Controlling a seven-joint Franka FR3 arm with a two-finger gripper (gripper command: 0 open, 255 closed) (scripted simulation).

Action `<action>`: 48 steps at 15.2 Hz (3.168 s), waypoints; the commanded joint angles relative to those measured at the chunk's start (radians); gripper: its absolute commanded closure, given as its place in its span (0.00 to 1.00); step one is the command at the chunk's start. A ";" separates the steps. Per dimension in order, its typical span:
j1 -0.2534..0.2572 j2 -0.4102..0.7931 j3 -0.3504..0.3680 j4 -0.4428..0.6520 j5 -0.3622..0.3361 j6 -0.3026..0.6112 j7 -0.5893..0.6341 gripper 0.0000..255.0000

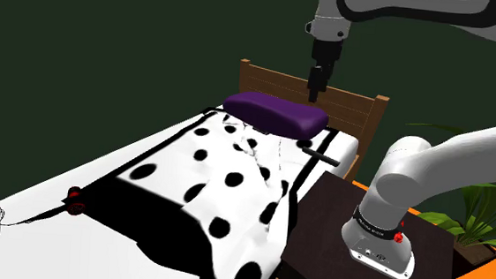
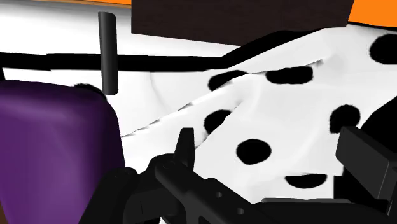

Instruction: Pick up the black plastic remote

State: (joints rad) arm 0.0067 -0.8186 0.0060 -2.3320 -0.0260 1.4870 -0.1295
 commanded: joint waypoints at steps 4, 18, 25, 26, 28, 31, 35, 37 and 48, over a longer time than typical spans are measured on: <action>-0.020 -0.009 -0.036 -0.089 -0.031 0.084 -0.025 0.00; -0.143 0.131 -0.237 -0.372 -0.197 0.540 -0.134 0.00; -0.197 0.342 -0.353 -0.414 -0.264 0.813 -0.189 0.00; -0.203 0.379 -0.371 -0.413 -0.269 0.853 -0.198 0.00; -0.210 0.459 -0.406 -0.408 -0.273 0.933 -0.220 0.00; -0.211 0.588 -0.458 -0.389 -0.255 1.052 -0.264 0.00; -0.198 0.775 -0.520 -0.345 -0.154 1.200 -0.370 0.00; -0.200 0.874 -0.530 -0.315 -0.054 1.265 -0.456 0.00; -0.247 1.015 -0.451 -0.306 0.114 1.383 -0.571 1.00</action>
State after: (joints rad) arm -0.2382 0.1922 -0.4481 -2.6394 0.0822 2.8669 -0.6975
